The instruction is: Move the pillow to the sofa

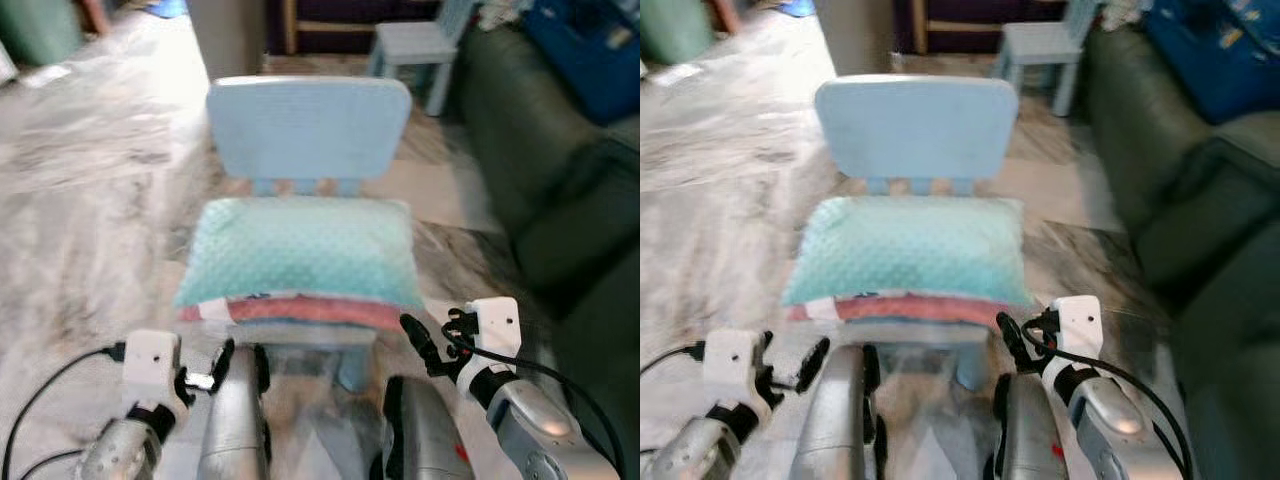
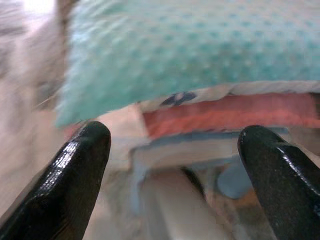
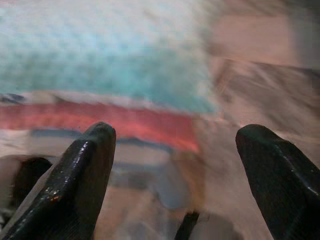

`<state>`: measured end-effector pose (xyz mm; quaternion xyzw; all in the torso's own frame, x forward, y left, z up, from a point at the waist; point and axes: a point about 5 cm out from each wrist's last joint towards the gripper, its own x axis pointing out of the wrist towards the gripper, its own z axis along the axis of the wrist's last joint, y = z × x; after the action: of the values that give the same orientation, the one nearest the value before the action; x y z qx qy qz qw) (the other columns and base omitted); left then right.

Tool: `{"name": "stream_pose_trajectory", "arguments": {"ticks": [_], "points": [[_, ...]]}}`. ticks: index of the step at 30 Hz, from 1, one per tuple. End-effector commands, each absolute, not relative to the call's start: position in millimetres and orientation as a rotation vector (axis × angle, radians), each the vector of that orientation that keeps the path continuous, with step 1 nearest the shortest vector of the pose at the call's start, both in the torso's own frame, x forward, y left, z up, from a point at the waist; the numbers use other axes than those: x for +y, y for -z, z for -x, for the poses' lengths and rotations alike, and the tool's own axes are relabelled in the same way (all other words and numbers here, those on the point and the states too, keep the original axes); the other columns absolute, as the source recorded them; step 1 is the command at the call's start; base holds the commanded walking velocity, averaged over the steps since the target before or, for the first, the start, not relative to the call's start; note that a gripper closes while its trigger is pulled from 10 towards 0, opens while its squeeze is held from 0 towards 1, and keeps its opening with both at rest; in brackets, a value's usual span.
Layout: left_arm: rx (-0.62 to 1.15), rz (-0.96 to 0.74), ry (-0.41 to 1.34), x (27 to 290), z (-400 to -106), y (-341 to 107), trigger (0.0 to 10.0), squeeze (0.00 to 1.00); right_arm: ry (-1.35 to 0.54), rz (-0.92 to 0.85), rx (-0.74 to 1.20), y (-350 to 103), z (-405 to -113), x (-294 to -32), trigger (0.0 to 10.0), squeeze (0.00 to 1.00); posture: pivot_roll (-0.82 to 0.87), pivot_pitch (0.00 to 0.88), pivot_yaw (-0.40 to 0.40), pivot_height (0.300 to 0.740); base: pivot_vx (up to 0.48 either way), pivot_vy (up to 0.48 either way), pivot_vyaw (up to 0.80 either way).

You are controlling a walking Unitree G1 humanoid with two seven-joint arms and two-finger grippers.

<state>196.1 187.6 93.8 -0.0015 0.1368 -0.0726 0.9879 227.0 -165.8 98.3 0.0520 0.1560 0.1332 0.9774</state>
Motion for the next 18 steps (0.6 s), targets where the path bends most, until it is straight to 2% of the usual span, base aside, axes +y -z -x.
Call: {"name": "stream_pose_trajectory", "arguments": {"ticks": [1,7,13,18], "points": [[0.274,-0.003,0.138,185.6,-193.7,-94.2,10.0,0.00,-0.265,-0.088,0.302,-101.6,-228.3,-168.9,10.0,0.00,0.02,0.240,-0.022,0.496,0.000,0.000,0.00],[0.275,-0.042,0.094,190.9,-195.2,-94.1,10.0,0.00,-0.266,-0.082,0.297,-101.2,-230.1,-169.4,10.0,0.00,0.02,0.240,-0.022,0.467,0.000,0.000,0.00],[0.250,-0.127,-0.041,209.3,-202.7,-99.3,10.0,0.00,-0.271,-0.056,0.276,-102.3,-235.5,-171.7,10.0,0.00,0.03,0.240,-0.023,0.433,0.000,0.000,0.00],[0.242,-0.129,-0.046,209.3,-203.8,-100.5,10.0,0.00,-0.273,-0.054,0.264,-104.8,-240.2,-172.5,10.0,0.00,0.03,0.233,-0.025,0.408,0.000,0.000,0.00]]}}
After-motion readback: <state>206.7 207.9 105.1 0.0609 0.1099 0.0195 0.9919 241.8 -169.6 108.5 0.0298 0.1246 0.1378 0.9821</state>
